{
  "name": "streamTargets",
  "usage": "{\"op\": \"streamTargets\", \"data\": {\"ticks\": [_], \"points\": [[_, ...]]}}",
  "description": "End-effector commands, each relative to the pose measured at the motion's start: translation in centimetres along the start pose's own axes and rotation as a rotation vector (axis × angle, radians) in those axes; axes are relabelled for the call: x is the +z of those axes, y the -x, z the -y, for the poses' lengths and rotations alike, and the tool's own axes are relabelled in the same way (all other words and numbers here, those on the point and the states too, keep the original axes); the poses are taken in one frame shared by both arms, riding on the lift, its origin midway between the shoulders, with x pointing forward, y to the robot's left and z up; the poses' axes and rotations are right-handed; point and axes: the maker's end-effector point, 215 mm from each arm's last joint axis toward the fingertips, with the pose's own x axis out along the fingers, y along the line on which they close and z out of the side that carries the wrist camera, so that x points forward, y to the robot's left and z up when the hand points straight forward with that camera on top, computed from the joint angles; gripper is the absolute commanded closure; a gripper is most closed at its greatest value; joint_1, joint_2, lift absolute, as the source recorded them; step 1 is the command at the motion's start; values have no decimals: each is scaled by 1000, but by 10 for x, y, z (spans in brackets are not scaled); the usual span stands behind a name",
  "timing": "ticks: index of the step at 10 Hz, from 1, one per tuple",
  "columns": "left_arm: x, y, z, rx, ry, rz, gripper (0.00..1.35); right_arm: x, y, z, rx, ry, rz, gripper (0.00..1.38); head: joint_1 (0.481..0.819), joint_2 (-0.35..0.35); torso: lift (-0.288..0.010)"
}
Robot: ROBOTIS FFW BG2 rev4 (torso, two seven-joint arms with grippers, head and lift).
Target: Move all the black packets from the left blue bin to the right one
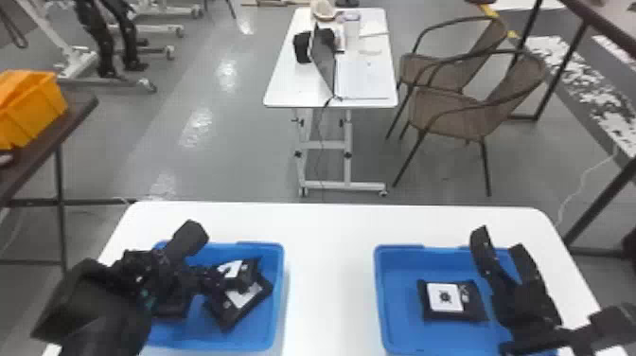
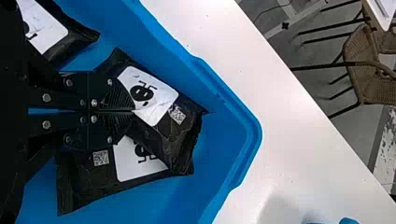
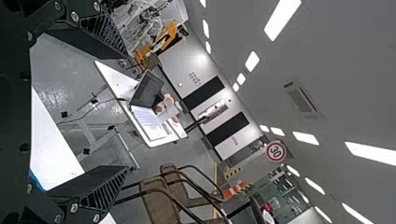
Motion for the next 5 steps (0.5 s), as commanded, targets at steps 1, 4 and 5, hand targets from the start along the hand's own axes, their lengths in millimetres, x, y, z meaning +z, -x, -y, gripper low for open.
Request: {"op": "streamTargets", "data": {"ticks": [1, 4, 5], "points": [[-10, 3, -3, 13, 9, -36, 509, 0, 0, -1, 2, -7, 1, 177, 695, 53, 0], [-24, 18, -26, 70, 32, -40, 142, -2, 0, 0, 0, -10, -2, 177, 695, 77, 0], [-24, 20, -30, 78, 38, -38, -2, -2, -1, -2, 6, -14, -1, 176, 695, 92, 0]]}}
